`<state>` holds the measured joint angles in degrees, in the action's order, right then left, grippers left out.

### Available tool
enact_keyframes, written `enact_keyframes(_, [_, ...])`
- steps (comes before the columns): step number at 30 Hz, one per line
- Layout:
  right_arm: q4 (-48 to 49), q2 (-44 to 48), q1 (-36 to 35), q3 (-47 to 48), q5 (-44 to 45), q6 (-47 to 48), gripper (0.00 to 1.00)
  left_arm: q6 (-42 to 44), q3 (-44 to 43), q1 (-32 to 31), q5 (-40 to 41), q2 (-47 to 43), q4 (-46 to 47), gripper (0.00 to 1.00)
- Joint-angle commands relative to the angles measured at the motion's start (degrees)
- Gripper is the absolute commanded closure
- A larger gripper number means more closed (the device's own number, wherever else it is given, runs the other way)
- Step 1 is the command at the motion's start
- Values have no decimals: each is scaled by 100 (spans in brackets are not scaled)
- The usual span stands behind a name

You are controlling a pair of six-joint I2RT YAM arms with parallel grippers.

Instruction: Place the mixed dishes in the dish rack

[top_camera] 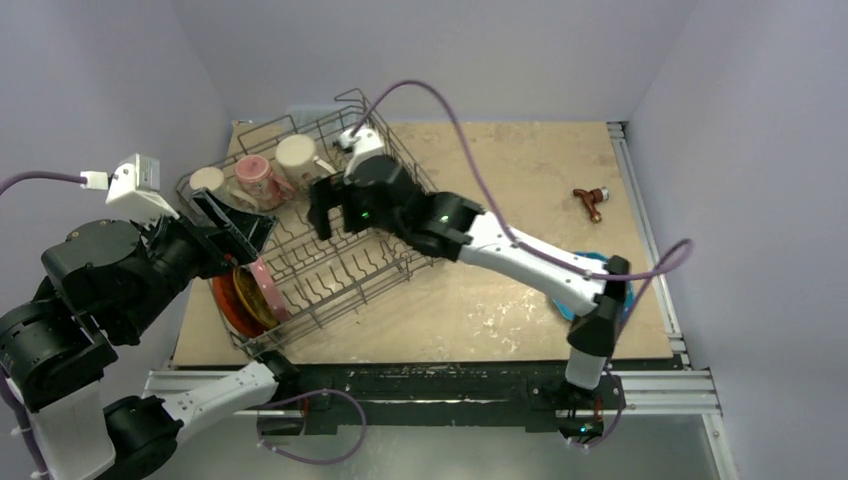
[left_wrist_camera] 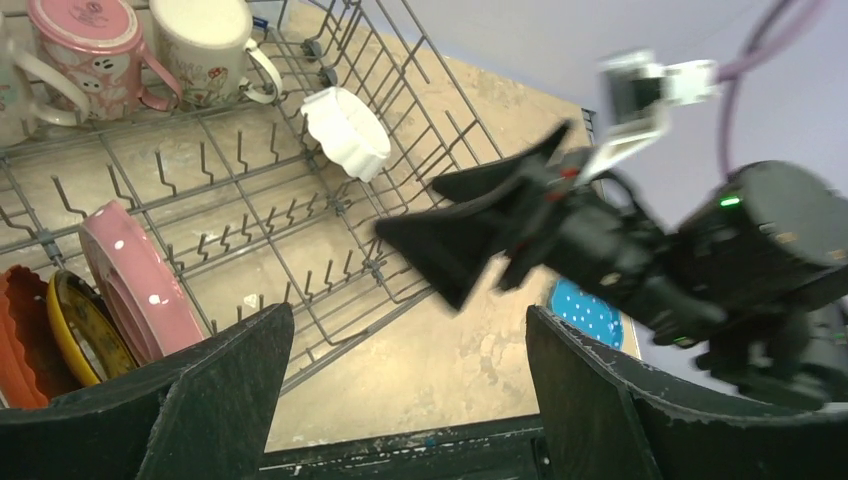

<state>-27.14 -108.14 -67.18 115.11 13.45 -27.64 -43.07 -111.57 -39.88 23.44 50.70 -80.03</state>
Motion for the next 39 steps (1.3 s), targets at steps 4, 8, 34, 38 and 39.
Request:
enact_keyframes(4, [900, 2577, 1035, -2245, 1557, 1375, 1, 165, 353, -10, 199, 152, 865, 15])
enact_keyframes(8, [1021, 3848, 1941, -3382, 2058, 1260, 1, 51, 1009, -4, 93, 4, 1511, 15])
enact_keyframes(34, [-1709, 3340, 5559, -5988, -5, -1633, 3, 518, 596, 768, -2093, 1967, 2757, 15])
enact_keyframes(38, [-974, 3075, 5833, -6598, -424, -1593, 8, 618, 731, 976, -2067, 1749, 2620, 15])
enact_keyframes(39, [-902, 2934, 5852, -6607, -390, -1560, 9, 619, 799, 1026, -2066, 1684, 2595, 15])
